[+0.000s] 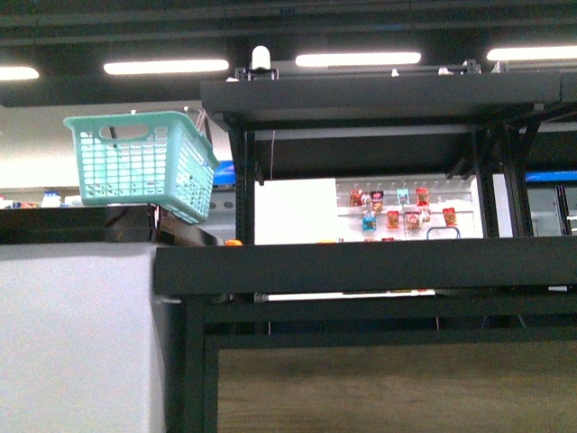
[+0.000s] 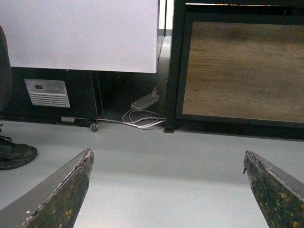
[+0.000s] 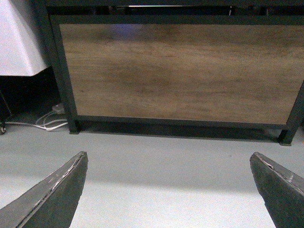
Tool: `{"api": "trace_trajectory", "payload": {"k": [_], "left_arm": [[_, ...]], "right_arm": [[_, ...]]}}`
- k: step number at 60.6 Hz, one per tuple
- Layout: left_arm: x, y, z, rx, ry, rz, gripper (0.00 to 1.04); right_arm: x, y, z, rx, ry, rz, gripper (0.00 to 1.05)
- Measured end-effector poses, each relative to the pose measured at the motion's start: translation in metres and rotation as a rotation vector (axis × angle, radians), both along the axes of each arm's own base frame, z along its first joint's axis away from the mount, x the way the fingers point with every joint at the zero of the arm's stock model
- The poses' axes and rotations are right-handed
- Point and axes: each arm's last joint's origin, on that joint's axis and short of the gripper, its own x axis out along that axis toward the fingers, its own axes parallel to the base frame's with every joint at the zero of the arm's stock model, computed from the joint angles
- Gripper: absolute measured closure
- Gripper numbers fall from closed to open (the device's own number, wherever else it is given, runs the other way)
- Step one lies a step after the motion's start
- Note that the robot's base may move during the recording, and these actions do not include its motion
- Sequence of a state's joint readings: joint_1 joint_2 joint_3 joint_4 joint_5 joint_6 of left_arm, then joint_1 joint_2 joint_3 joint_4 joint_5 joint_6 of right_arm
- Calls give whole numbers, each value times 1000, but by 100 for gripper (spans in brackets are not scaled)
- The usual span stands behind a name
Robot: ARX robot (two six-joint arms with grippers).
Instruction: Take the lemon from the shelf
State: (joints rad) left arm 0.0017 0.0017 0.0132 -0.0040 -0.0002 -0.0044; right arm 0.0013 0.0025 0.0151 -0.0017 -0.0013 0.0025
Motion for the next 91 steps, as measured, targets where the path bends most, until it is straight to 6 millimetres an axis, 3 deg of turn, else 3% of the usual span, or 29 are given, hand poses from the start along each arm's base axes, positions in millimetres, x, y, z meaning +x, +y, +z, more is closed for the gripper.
{"api": "trace_trajectory", "payload": {"k": [91], "left_arm": [[0, 0, 0, 0, 0, 0, 8]], "right_arm": [[0, 0, 0, 0, 0, 0, 2]]}}
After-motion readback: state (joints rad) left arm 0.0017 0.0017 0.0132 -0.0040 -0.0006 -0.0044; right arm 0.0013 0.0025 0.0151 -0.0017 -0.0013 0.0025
